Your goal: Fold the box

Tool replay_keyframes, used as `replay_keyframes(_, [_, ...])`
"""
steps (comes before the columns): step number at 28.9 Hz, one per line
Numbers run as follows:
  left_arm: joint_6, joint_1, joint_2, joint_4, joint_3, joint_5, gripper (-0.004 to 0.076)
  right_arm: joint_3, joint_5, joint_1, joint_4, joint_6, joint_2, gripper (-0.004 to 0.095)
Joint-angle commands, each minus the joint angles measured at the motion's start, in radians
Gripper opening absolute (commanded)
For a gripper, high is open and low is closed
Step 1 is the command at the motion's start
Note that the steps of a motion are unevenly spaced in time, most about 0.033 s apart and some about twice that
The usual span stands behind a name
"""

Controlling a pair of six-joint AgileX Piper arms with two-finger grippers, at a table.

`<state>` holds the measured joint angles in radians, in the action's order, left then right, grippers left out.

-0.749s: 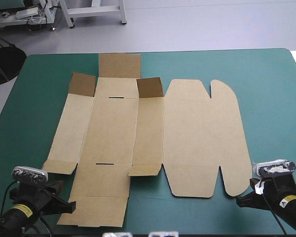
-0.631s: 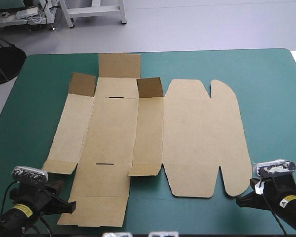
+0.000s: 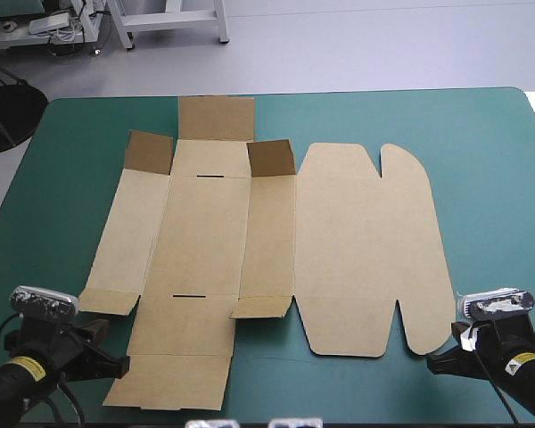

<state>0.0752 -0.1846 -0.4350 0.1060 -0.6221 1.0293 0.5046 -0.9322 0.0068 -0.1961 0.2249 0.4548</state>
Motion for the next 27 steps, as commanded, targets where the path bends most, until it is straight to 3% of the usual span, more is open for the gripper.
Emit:
replay_keyframes(1, [0.000,0.001,-0.084,0.019,-0.136,-0.004,-0.0008,0.024,0.044,-0.009,-0.012,0.004,0.008,-0.0018])
replay_keyframes(10, [0.048,0.001,-0.381,0.089,-0.374,-0.004,-0.0008,0.024,0.044,-0.009,-0.012,0.004,0.008,-0.0018])
replay_keyframes(15, [0.048,0.032,-0.551,0.070,-0.440,-0.070,-0.0008,0.024,0.044,-0.009,-0.012,0.004,0.008,-0.0018])
replay_keyframes(20, [0.093,0.155,-0.726,0.136,-0.531,-0.096,-0.0008,0.024,0.044,-0.009,-0.012,0.004,0.008,-0.0018])
replay_keyframes(27, [0.290,0.430,-0.902,0.420,-0.645,-0.005,-0.0008,0.024,0.044,-0.009,-0.010,0.004,0.008,-0.0018])
